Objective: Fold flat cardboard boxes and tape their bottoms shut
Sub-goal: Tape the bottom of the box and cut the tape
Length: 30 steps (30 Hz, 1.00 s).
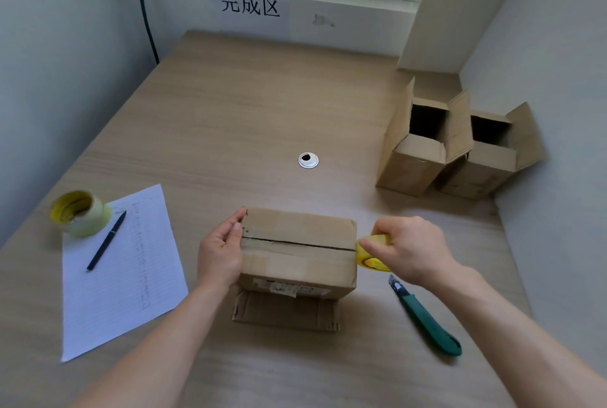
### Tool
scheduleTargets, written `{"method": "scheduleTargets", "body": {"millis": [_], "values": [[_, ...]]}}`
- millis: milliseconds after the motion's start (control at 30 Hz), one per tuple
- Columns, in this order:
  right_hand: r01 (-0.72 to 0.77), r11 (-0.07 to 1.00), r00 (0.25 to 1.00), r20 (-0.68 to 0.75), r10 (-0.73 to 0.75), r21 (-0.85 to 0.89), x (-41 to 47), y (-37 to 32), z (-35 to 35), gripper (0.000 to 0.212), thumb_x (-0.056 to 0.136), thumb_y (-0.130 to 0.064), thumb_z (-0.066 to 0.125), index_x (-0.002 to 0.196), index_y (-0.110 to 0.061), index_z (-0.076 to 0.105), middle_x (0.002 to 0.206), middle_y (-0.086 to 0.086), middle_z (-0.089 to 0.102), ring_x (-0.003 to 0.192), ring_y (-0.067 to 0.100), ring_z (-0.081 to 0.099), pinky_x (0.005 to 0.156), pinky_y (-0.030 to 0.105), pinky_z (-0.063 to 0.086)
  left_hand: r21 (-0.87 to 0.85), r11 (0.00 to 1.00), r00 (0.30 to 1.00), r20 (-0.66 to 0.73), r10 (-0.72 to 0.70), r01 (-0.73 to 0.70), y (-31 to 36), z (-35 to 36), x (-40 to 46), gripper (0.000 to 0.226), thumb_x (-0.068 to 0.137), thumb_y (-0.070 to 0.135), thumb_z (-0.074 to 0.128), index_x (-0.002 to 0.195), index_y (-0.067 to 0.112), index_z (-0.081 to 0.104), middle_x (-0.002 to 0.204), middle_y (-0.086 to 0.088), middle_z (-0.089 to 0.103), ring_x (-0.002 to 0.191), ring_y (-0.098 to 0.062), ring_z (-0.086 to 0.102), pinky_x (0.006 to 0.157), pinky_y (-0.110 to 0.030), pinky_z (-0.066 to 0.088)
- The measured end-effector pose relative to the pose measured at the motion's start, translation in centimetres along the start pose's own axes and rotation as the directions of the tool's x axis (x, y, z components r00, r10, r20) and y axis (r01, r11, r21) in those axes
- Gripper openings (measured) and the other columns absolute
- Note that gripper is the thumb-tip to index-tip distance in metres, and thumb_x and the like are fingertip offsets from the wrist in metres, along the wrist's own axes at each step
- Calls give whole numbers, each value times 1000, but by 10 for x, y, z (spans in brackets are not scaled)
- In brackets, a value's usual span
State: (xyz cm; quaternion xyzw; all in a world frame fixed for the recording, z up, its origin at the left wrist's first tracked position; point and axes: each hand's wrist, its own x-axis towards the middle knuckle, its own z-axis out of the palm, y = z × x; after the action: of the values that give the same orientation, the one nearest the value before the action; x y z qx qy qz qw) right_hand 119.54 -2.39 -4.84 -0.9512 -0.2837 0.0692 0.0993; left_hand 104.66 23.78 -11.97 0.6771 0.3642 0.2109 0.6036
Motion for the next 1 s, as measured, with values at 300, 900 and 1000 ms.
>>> {"method": "scheduleTargets", "body": {"millis": [300,900,1000], "values": [[-161,978,967,218,130,133,3,9,32,36,83,-68,53,91,-37,69,95,-5,72,95,23,62,77,34,51,391,920,996,92,-4,-32,9,-2,-1,41,101,41,46,142,36,45,141,17,49,135,-10,44,101,-13,33],[-304,795,940,300,162,525,-10,-31,53,43,79,-60,50,115,-80,40,83,-10,73,76,13,68,84,38,54,703,302,741,671,16,-643,39,63,-32,108,65,91,4,154,31,-8,160,-9,-25,145,-37,-26,114,-60,-6],[-369,747,925,291,242,553,-23,-37,64,66,75,-65,38,140,-54,39,123,-5,67,107,17,63,98,40,48,672,138,680,733,21,-728,25,70,-39,105,72,87,18,153,27,-13,156,-14,-31,140,-42,-32,109,-63,-14]]}}
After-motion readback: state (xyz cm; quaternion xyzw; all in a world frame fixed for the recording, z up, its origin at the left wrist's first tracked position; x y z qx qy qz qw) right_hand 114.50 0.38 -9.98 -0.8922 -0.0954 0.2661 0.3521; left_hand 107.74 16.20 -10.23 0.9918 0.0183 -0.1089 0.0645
